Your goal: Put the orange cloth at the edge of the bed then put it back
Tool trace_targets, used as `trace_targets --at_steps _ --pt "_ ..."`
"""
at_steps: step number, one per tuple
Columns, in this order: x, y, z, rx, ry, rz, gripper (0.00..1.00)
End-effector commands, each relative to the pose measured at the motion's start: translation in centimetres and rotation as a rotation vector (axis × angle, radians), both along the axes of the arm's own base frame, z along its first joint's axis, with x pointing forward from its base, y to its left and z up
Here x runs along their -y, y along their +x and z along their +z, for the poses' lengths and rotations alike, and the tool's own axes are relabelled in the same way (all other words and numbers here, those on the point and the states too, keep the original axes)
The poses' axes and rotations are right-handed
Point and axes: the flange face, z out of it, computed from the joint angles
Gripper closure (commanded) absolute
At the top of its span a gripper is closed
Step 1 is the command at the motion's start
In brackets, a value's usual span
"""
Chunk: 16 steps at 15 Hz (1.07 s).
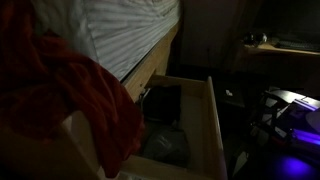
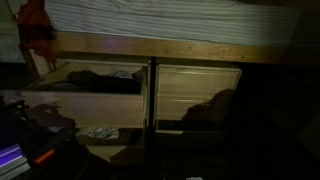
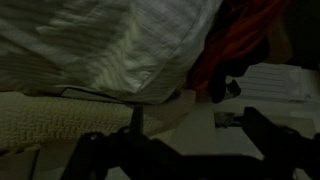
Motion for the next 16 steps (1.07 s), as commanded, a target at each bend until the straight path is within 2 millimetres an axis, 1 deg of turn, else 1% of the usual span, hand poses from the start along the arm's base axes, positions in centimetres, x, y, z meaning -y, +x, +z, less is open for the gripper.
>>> trace_targets --at_steps 1,3,4,5,7,10,11,12,13,14,16 --pt "0.0 0.0 0.1 0.000 0.000 0.000 0.00" --pt "0.0 0.0 0.1 0.000 0.000 0.000 0.00" --pt "-1.0 0.1 0.2 -0.037 0.059 0.044 0.00" --pt "-2.9 -0.3 0.0 -0.108 0.095 0.091 0.00" --pt "-6.2 0.9 -0.8 -0.214 0.136 0.169 0.00" --pt "-10.6 0.6 -2.7 -0.378 0.093 0.252 0.00" --pt "-11.8 0.6 -3.6 -0.427 0.063 0.275 0.00" --pt "-10.2 -0.9 -2.9 -0.355 0.074 0.240 0.00" --pt "-11.2 -0.7 -3.6 -0.392 0.067 0.259 0.00" --pt "-11.8 -0.3 -4.1 -0.408 0.067 0.268 0.00" --pt "-12.1 0.2 -4.4 -0.414 0.071 0.271 0.00"
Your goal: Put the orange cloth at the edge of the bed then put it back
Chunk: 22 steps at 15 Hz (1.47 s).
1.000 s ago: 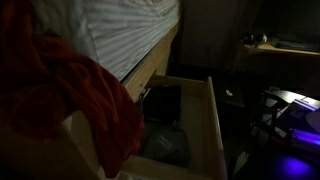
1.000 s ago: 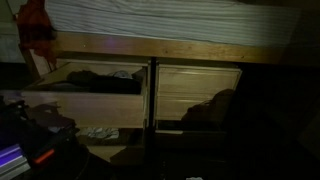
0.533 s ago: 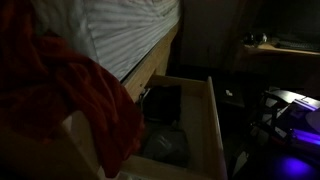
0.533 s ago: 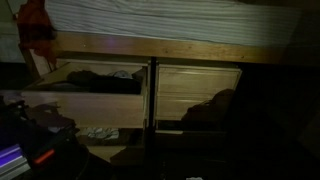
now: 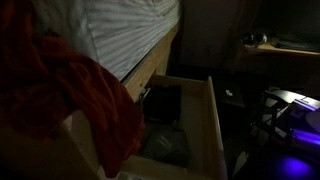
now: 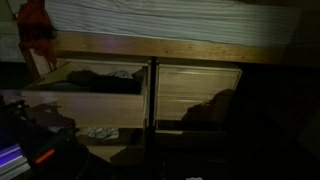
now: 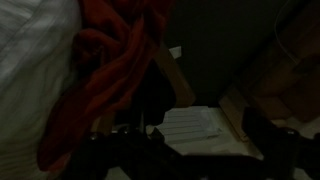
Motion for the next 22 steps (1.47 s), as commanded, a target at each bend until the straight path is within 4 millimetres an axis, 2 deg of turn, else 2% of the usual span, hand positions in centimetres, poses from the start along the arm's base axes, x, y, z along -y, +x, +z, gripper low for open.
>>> trace_targets --at_steps 1,3,5,6,8,11,16,17,19,22 --pt "-0.1 0.1 -0.9 -0.016 -0.004 -0.002 0.00" --pt "-0.5 0.0 -3.0 -0.050 -0.048 -0.024 0.00" --pt "-1.0 -0.3 -5.9 -0.071 -0.115 -0.041 0.00" --pt "-0.8 0.1 -3.7 -0.047 -0.059 -0.027 0.00" --pt "-1.3 -0.1 -5.9 -0.067 -0.093 -0.032 0.00" --pt "-1.5 -0.1 -6.3 -0.072 -0.098 -0.031 0.00" --pt "-1.6 0.3 -10.2 -0.096 -0.084 -0.060 0.00" --pt "-1.8 0.4 -8.4 -0.094 -0.095 -0.042 0.00" --pt "-1.9 0.6 -9.8 -0.096 -0.094 -0.051 0.00" --pt "-1.9 0.6 -10.3 -0.098 -0.097 -0.055 0.00"
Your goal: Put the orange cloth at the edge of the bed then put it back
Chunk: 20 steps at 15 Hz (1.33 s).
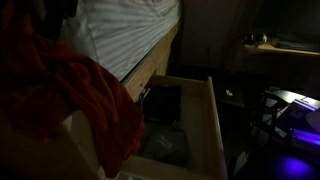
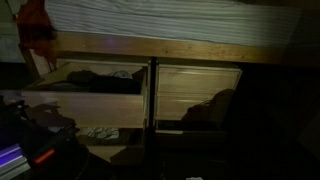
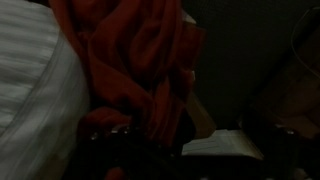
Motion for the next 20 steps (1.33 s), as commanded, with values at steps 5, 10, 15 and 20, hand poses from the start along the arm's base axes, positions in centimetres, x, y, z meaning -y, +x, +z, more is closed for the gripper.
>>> trace_targets --at_steps 5,10,15,20 --pt "0.3 0.8 -0.8 0.052 -0.067 0.004 0.00" --pt "0.6 1.7 -2.3 0.059 -0.079 -0.004 0.00" --pt "0.3 1.8 -4.1 0.015 -0.091 0.001 0.00" --pt "0.3 2.5 -4.4 0.023 -0.091 0.004 0.41"
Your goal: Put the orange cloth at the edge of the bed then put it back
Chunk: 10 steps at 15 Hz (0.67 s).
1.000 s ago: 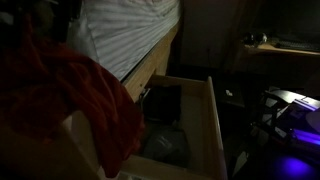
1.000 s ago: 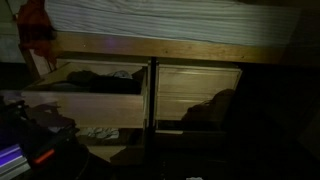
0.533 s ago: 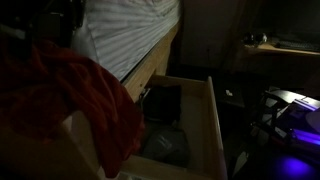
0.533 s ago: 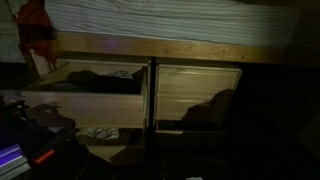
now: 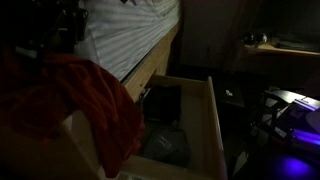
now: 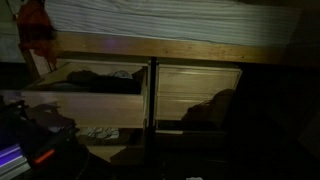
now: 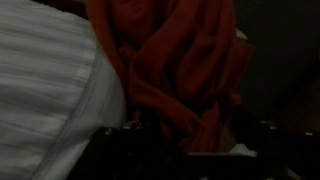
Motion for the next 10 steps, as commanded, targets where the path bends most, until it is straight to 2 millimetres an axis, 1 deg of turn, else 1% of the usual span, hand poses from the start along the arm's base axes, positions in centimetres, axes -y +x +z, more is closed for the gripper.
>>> trace_targets --at_steps 1,5,8,9,10 --pt "0.01 0.80 0.04 -0.003 -0.002 0.007 0.48" --pt "0.08 1.10 0.31 0.014 -0.016 0.009 0.76" --pt "0.16 0.51 0.32 0.024 -0.035 0.018 0.97" --pt "0.21 0.51 0.47 0.021 -0.032 0.023 1.00" --pt "0.15 0.55 0.98 0.012 -0.016 0.025 1.00"
